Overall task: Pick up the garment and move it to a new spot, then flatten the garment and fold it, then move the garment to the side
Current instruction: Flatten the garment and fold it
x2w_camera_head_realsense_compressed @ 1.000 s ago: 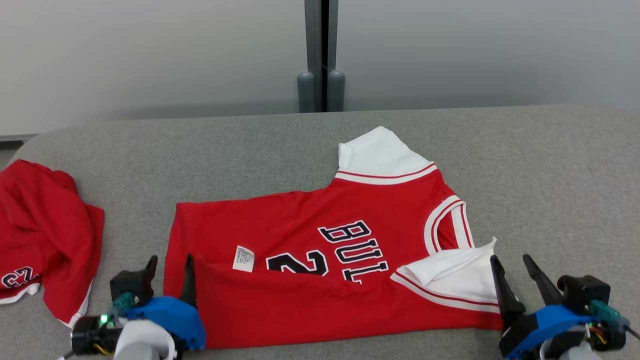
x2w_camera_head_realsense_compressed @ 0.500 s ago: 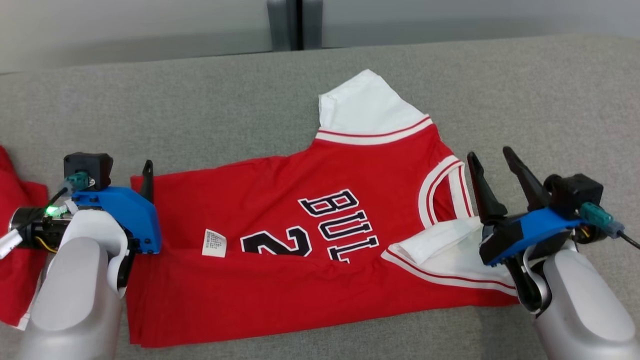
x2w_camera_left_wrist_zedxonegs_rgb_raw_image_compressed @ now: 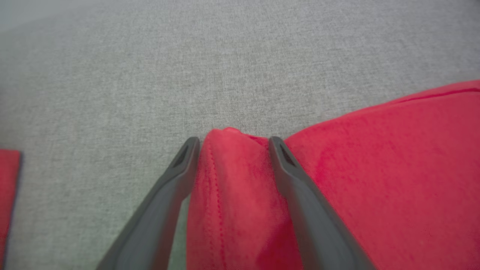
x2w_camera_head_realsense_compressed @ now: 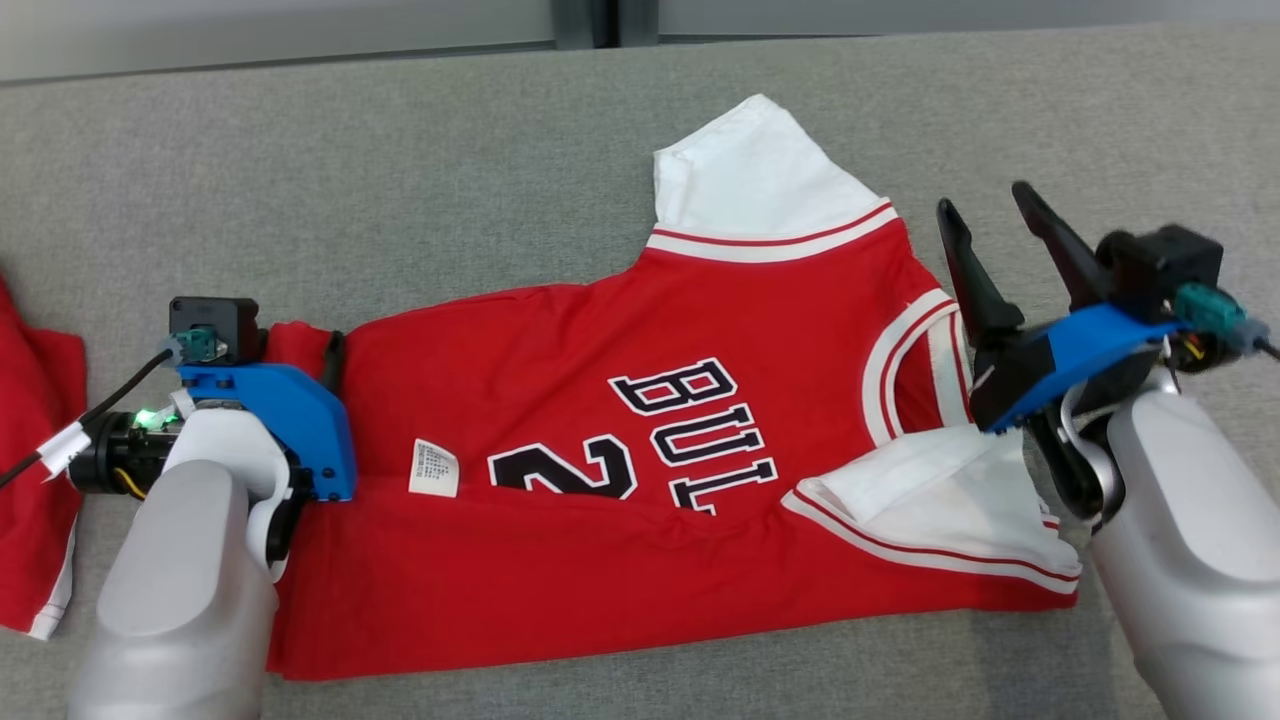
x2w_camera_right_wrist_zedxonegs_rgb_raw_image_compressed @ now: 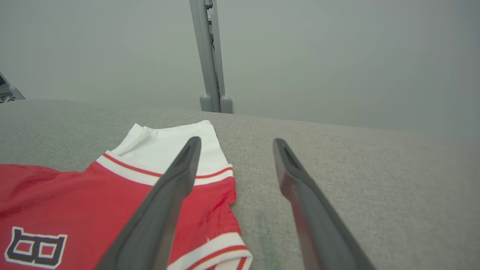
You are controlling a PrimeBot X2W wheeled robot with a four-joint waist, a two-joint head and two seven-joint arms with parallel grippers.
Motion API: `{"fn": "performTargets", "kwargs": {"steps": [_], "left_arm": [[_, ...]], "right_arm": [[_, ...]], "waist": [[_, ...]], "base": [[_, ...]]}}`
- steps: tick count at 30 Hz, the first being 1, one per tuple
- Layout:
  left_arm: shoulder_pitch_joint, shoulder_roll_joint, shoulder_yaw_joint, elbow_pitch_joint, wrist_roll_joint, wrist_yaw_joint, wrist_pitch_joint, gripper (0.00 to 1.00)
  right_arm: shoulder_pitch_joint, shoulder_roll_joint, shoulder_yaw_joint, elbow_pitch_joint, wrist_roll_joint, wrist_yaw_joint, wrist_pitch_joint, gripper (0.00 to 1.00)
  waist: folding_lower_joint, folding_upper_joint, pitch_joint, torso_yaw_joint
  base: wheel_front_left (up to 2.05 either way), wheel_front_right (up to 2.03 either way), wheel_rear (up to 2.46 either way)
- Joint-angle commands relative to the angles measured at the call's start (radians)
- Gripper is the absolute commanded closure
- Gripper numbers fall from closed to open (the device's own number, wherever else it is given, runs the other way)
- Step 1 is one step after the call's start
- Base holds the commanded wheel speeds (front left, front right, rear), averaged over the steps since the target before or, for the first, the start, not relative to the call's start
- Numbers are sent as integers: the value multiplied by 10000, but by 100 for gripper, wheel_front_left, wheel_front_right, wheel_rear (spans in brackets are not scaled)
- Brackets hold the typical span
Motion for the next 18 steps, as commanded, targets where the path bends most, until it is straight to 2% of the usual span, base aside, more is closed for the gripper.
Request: {"fn": "performTargets", "kwargs": {"steps": [1, 2, 8, 11, 18], "left_arm": [[123, -139, -131, 269, -5, -6, 169, 53], [98, -185, -162, 270, 3, 17, 108, 100], [-178, -501, -287, 146, -34, 83, -396, 100], [-538, -965, -499, 87, -40, 96, -844, 100], [-1085, -1473, -961, 200, -137, 28, -1419, 100]], "right_arm": [[-458, -103, 115, 95, -113, -1, 246, 0], [-647, -134, 165, 169, -140, -1, 380, 0], [-1879, -358, 465, 772, -297, -1, 1355, 0], [-2887, -573, 509, 1573, -353, -1, 2324, 0], [-4144, -906, 805, 2525, -577, -1, 3312, 0]], "waist": [[1, 0, 157, 164], [1, 0, 212, 220], [1, 0, 622, 676], [1, 0, 1015, 1209], [1, 0, 1622, 2098]], "base": [[0, 0, 0], [0, 0, 0], [0, 0, 0], [0, 0, 0], [0, 0, 0]]}}
